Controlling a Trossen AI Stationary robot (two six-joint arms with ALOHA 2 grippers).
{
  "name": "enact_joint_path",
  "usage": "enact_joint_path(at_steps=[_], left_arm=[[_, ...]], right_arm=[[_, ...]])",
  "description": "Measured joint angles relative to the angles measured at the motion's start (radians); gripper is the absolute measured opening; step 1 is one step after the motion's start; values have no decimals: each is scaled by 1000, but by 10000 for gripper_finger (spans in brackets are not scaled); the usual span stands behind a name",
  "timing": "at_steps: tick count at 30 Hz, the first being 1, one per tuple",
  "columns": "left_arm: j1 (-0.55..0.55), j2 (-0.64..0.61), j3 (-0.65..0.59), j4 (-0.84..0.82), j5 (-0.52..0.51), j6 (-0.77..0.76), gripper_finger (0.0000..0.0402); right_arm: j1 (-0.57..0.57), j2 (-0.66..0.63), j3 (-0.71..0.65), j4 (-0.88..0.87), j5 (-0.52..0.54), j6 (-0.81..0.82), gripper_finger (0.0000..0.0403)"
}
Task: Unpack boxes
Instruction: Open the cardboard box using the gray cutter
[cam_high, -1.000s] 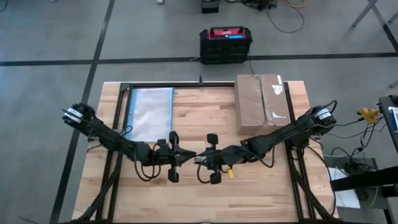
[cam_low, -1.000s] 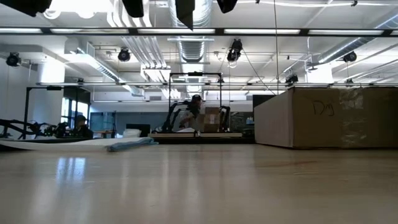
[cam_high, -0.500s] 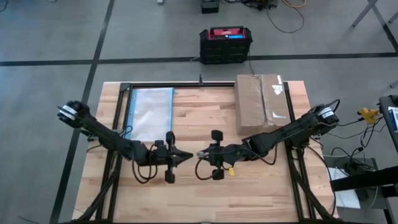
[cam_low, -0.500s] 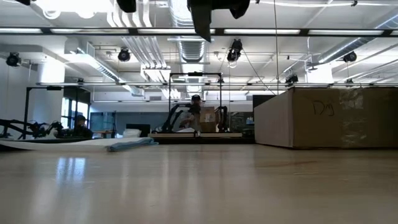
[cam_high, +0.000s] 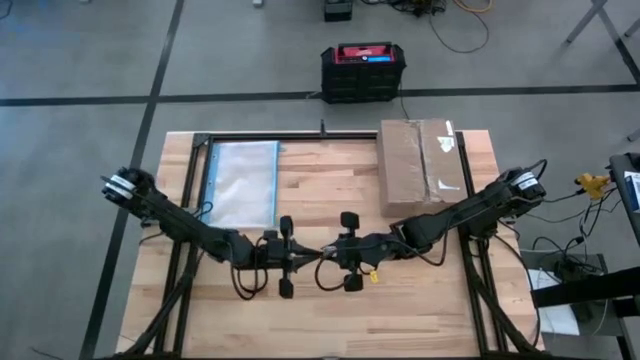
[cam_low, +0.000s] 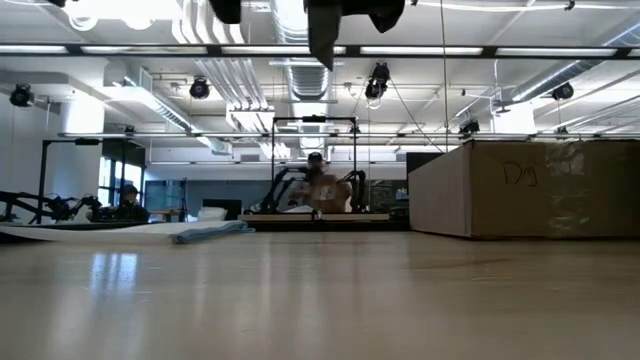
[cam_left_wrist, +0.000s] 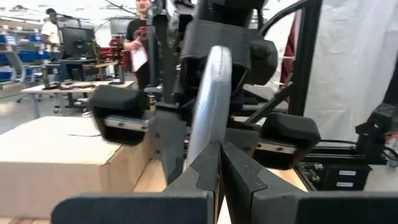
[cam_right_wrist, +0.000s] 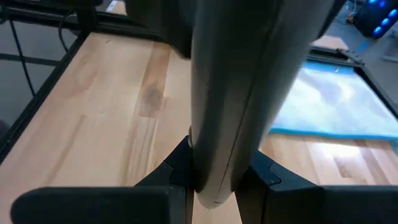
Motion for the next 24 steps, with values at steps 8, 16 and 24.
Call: enact_joint_path(at_steps=[8, 16, 24], left_arm=[[-17, -26, 74, -243, -23, 0, 0], [-75, -143, 84, -497, -84, -74, 0], [-67, -78, 78, -494, -162, -86, 0]], right_arm=[[-12, -33, 10, -151, 28, 83, 58], [-142, -255, 27, -617, 87, 408, 58], [-533, -433, 28, -1040, 69, 675, 58]])
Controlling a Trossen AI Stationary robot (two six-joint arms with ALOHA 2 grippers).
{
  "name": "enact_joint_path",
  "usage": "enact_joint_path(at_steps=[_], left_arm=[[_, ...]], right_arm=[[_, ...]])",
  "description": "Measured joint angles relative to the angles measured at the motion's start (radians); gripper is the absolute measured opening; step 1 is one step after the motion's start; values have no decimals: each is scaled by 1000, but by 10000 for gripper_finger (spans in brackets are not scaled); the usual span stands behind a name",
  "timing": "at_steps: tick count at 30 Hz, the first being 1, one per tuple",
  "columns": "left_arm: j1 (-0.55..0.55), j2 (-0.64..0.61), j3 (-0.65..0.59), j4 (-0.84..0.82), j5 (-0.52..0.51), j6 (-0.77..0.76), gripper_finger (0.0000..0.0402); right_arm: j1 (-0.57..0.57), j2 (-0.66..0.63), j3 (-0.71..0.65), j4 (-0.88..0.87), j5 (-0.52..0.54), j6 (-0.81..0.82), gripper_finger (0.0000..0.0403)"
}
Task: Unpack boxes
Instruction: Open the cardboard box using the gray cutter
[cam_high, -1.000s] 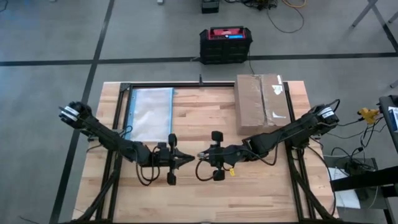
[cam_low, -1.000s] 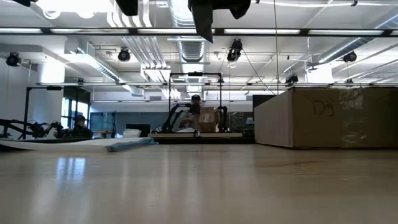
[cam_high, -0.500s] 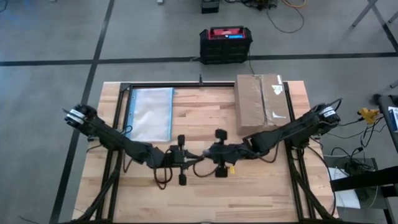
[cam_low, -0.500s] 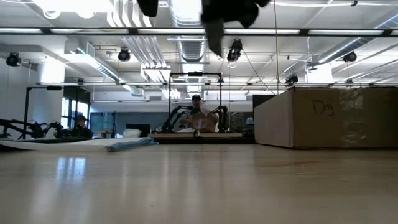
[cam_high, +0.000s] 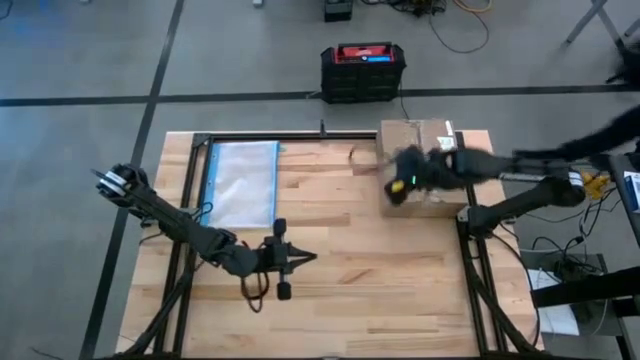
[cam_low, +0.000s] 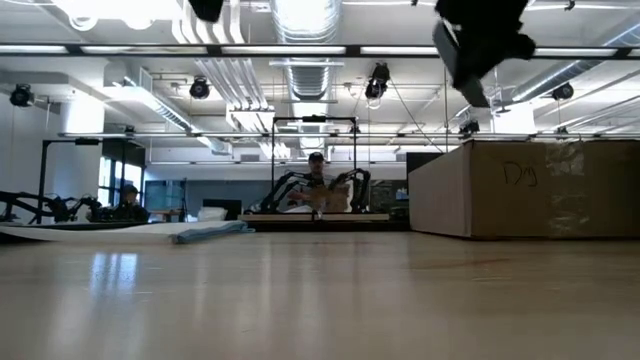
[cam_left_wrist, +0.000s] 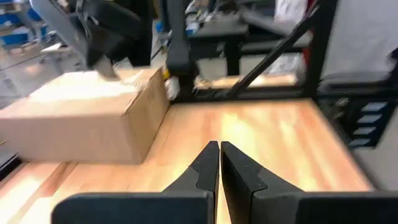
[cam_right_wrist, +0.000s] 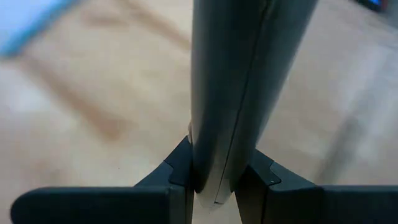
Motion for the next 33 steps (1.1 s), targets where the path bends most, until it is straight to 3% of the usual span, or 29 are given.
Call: enact_joint_path(at_steps=[7, 12, 18, 28, 33], left_arm=[[41, 90, 0, -7, -30, -21, 0], [50, 112, 0, -66, -31, -34, 0], [52, 109, 1, -162, -91, -70, 0], [37, 109, 0, -303, -103, -206, 0], [4, 109, 0, -361, -119, -271, 0]], right_arm=[[-392, 16, 0, -40, -1, -169, 58], [-573, 66, 0, -41, 54, -267, 58], [-623, 111, 0, -70, 168, -303, 58], [-608, 138, -51, -77, 301, -282, 58], [-584, 138, -119, -64, 419, -256, 58]])
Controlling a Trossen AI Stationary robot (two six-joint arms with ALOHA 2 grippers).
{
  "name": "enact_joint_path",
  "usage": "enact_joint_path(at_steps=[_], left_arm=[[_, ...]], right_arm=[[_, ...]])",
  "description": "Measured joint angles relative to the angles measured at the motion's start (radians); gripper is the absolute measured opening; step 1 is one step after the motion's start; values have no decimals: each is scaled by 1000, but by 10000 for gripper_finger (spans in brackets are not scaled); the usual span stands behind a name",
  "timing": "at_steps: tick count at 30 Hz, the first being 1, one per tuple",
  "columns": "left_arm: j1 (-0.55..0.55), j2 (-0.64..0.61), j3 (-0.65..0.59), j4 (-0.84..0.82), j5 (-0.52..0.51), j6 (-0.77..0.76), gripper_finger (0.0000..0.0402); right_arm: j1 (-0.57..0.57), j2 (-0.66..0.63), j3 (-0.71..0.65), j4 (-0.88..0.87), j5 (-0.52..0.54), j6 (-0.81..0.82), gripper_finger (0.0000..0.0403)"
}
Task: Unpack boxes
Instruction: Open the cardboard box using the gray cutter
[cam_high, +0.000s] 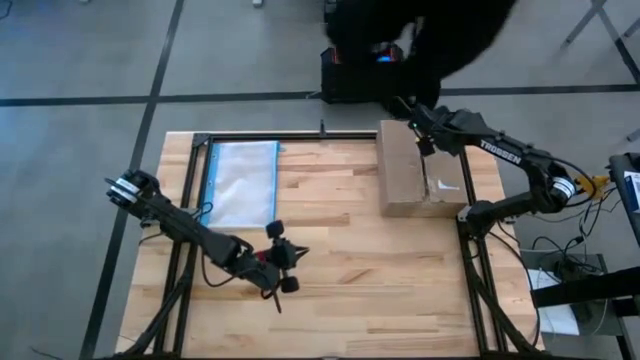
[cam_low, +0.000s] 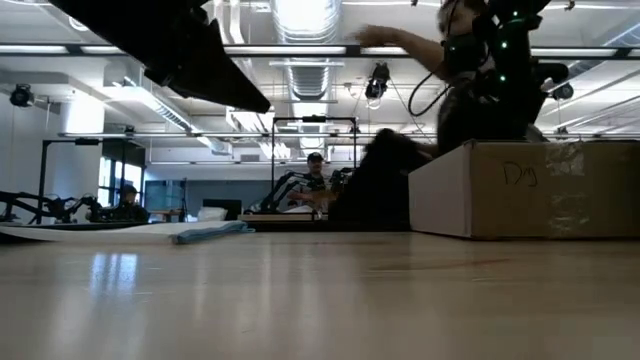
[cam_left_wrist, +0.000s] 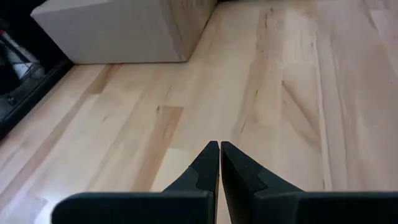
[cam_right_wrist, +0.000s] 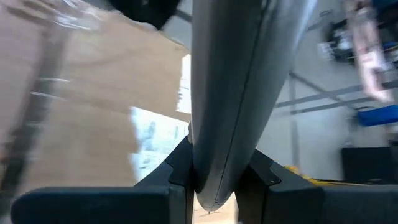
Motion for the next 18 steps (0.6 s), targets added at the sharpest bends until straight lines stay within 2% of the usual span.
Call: enact_joint_path(at_steps=[3, 9, 13, 18], left_arm=[[-27, 0, 0, -14, -40, -18, 0], [-69, -6, 0, -14, -68, -34, 0], [-87, -11, 0, -26, -69, -57, 0], [-89, -11, 0, -30, -71, -60, 0]], right_arm=[[15, -6, -59, 2, 69, 27, 58], [25, -64, -152, 28, 67, 166, 58], [24, -182, -227, 35, 89, 227, 58], [24, -357, -330, 114, 40, 234, 58]])
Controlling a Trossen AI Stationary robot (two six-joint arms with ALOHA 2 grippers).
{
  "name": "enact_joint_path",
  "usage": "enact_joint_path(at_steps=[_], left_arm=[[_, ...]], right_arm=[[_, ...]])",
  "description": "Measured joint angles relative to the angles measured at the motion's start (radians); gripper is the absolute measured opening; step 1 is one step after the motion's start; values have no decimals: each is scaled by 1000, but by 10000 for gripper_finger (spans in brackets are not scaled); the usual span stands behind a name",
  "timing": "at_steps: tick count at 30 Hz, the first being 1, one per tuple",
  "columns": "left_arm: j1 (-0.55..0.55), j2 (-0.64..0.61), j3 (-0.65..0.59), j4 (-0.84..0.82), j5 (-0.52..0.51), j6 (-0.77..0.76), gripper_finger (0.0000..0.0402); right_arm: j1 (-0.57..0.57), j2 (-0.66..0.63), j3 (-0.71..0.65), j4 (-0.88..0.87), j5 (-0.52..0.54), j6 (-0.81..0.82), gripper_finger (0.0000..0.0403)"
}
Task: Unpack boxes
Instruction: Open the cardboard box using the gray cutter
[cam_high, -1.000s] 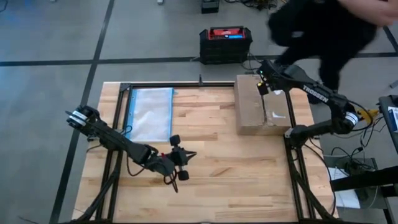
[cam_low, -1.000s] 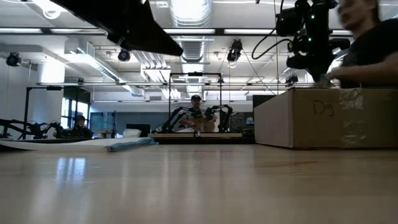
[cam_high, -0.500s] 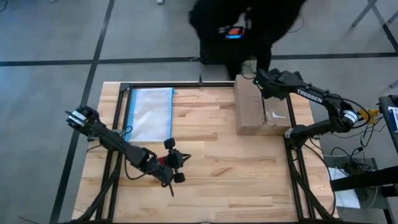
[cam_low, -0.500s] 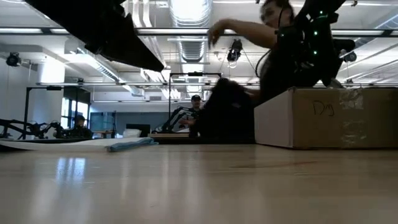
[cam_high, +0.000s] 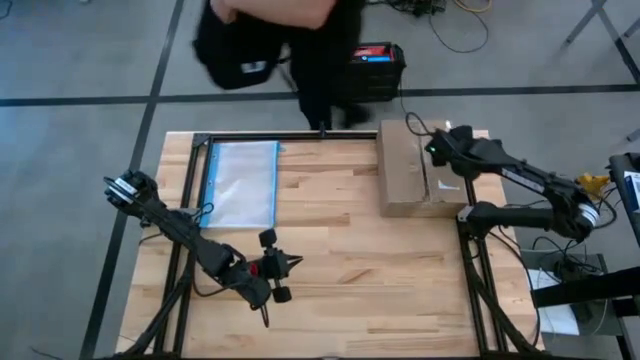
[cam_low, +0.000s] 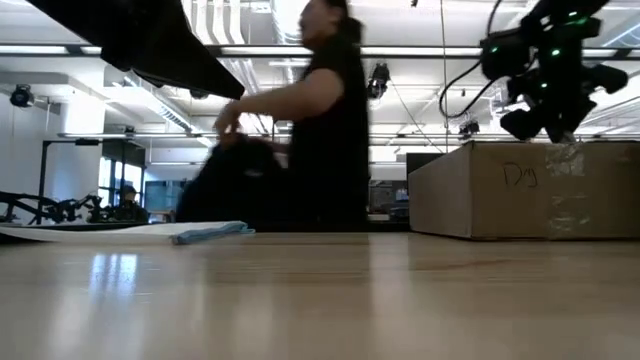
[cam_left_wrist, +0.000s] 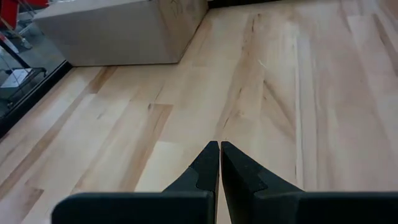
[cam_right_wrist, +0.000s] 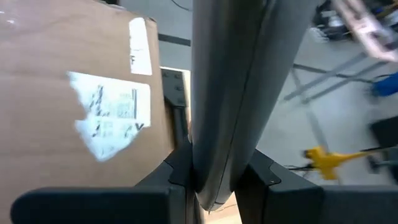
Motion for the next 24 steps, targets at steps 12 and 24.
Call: enact_joint_path(at_steps=[12, 24], left_arm=[[1, -5, 0, 30, -17, -6, 0], [19, -17, 0, 14, -21, -6, 0]], right_arm=[[1, -114, -129, 99, -142, 10, 58], [291, -132, -137, 294, -503, 64, 57]])
